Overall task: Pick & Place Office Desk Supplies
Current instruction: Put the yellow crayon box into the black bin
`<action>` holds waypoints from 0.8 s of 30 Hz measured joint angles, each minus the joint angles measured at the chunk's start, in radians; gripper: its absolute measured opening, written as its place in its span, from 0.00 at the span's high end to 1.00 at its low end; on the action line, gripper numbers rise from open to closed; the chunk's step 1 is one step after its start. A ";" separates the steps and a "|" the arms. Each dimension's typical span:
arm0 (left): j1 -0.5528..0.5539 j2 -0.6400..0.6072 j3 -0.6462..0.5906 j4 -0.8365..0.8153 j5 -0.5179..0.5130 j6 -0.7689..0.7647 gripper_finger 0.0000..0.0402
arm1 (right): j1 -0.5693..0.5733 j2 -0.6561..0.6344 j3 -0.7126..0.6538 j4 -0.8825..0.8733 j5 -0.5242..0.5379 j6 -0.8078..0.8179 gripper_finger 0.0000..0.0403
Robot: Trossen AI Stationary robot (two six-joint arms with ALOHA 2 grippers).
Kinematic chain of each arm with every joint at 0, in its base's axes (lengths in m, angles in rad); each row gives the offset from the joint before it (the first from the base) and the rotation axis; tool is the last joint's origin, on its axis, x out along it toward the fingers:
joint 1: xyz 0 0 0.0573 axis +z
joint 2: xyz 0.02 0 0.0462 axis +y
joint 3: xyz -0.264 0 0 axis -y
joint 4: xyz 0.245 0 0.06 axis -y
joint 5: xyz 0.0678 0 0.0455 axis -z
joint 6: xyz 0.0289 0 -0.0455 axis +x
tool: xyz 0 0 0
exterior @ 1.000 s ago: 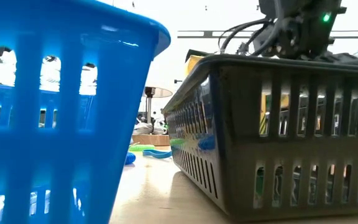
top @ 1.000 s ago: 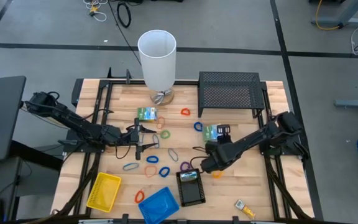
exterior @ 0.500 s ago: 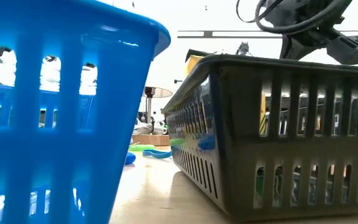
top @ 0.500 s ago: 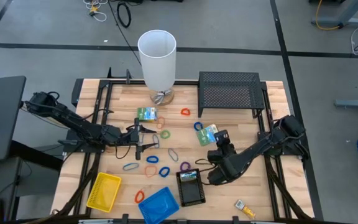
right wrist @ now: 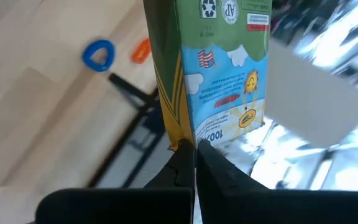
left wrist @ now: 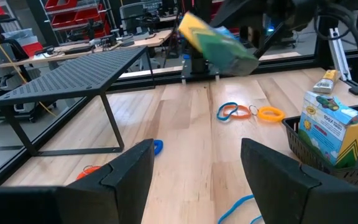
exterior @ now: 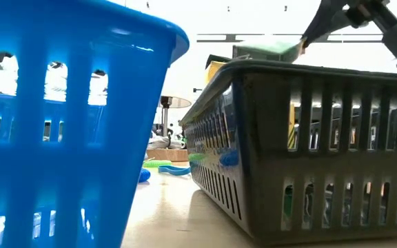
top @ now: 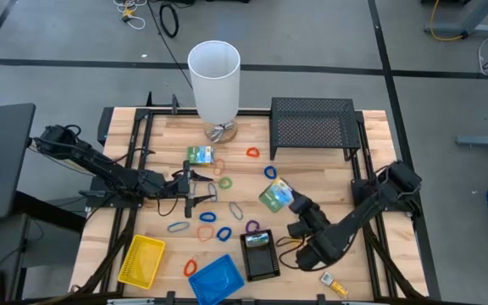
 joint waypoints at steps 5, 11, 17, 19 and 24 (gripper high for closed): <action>0.000 0.000 0.000 0.000 0.000 0.000 0.39 | 0.041 0.000 0.000 0.001 0.057 -0.073 1.00; 0.000 0.000 0.000 0.000 0.000 0.001 0.39 | 0.090 0.000 0.000 0.046 0.070 -0.174 1.00; 0.000 0.000 0.000 0.000 0.000 -0.004 0.39 | 0.133 0.000 0.000 0.227 0.088 -0.422 1.00; 0.000 0.000 0.000 0.000 0.000 -0.006 0.39 | 0.144 0.000 0.000 0.296 0.101 -0.506 1.00; 0.000 0.000 0.000 -0.004 0.000 -0.017 0.39 | 0.163 -0.001 0.000 0.493 0.166 -0.730 1.00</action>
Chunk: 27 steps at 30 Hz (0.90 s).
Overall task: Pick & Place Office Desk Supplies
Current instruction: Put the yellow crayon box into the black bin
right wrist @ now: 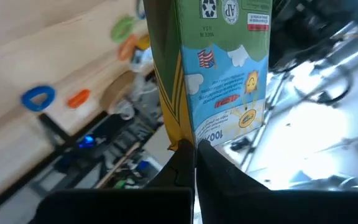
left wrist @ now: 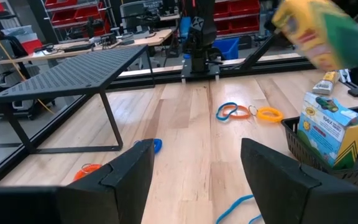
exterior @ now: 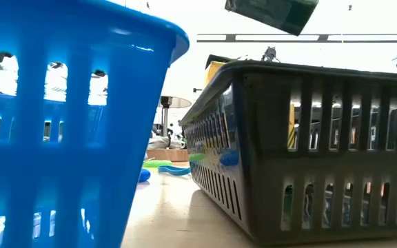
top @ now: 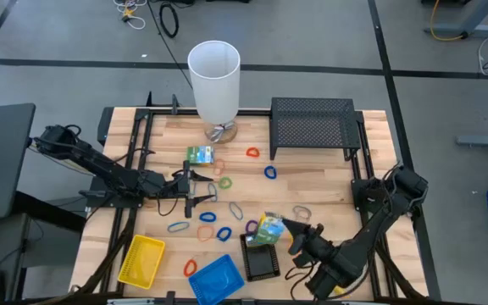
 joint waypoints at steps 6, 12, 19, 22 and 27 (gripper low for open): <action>0.000 0.000 0.000 -0.018 -0.014 -0.012 0.39 | 0.014 0.000 0.000 0.289 0.012 -0.317 1.00; 0.000 0.000 0.000 -0.026 -0.019 -0.014 0.39 | 0.028 0.000 0.011 0.356 -0.001 -0.393 1.00; 0.000 0.000 0.000 -0.026 -0.019 -0.015 0.39 | 0.031 0.000 -0.013 0.350 -0.038 -0.434 1.00; 0.000 0.000 0.000 -0.027 -0.019 -0.015 0.39 | 0.031 0.000 -0.049 0.340 -0.067 -0.472 1.00; 0.000 0.000 0.000 -0.027 -0.019 -0.016 0.39 | 0.031 0.000 -0.096 0.340 -0.092 -0.516 1.00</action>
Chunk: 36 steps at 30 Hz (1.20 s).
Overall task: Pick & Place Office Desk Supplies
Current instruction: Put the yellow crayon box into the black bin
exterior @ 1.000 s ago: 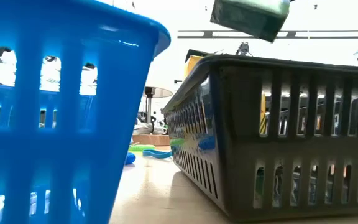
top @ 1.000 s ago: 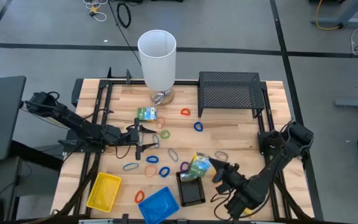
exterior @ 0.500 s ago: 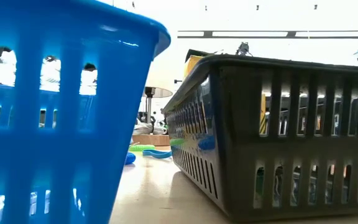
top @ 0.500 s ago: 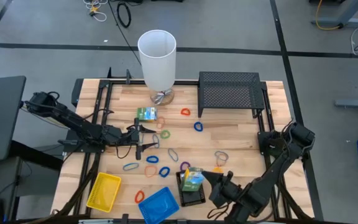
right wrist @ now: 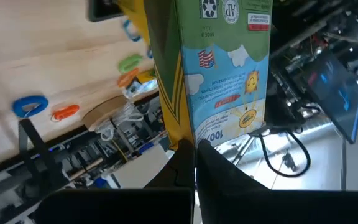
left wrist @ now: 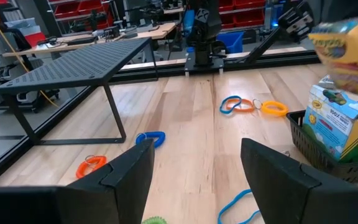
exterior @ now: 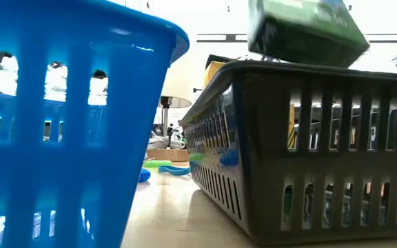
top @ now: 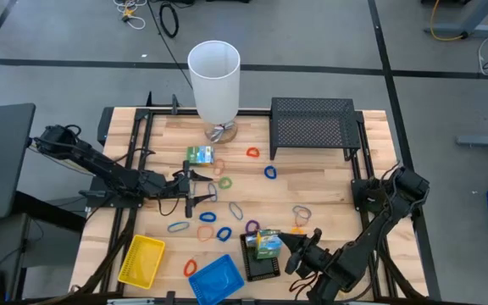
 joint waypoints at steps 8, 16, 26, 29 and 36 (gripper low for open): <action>0.001 0.000 0.000 0.000 -0.004 0.002 0.39 | 0.005 0.000 -0.031 0.028 -0.041 -0.064 1.00; 0.001 0.000 0.000 -0.002 -0.027 0.002 0.39 | 0.005 0.000 -0.031 0.133 -0.064 -0.139 1.00; 0.001 0.000 0.000 -0.019 -0.027 -0.007 0.39 | -0.025 0.026 -0.040 0.247 -0.103 -0.237 1.00; 0.001 0.000 -0.001 -0.026 -0.027 -0.013 0.39 | -0.043 0.033 -0.061 0.261 -0.114 -0.270 1.00; 0.001 0.000 -0.001 -0.048 -0.027 -0.027 0.39 | -0.075 0.070 -0.097 0.272 -0.134 -0.321 1.00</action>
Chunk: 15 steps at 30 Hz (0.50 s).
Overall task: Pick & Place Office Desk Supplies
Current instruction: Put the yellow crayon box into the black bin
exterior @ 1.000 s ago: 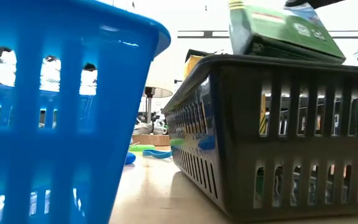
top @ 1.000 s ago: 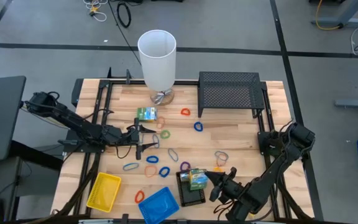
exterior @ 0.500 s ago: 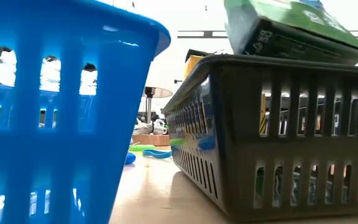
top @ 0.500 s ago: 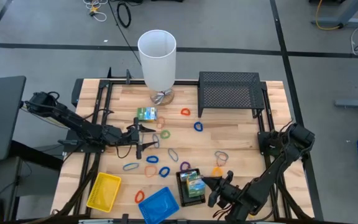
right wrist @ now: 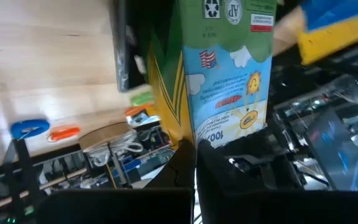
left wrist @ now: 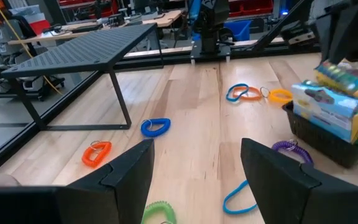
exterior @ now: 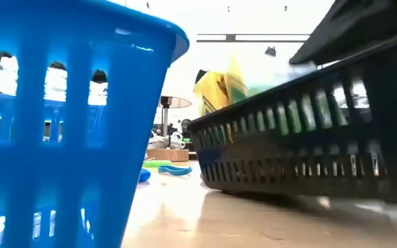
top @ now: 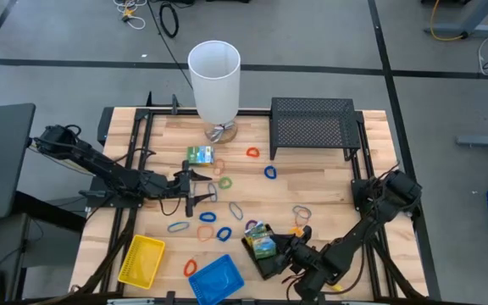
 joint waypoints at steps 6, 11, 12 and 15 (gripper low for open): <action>0.000 0.000 0.000 -0.004 0.000 0.000 0.39 | 0.000 0.017 -0.003 0.001 0.002 0.001 1.00; 0.000 0.000 0.000 -0.004 0.000 0.000 0.39 | 0.001 0.017 -0.002 0.030 0.019 0.039 0.95; 0.000 0.000 0.000 -0.004 0.000 0.000 0.39 | 0.001 0.017 -0.002 0.035 0.022 0.042 0.93; 0.000 0.000 0.000 -0.004 0.000 0.000 0.39 | 0.001 0.017 -0.002 0.040 0.021 0.049 0.88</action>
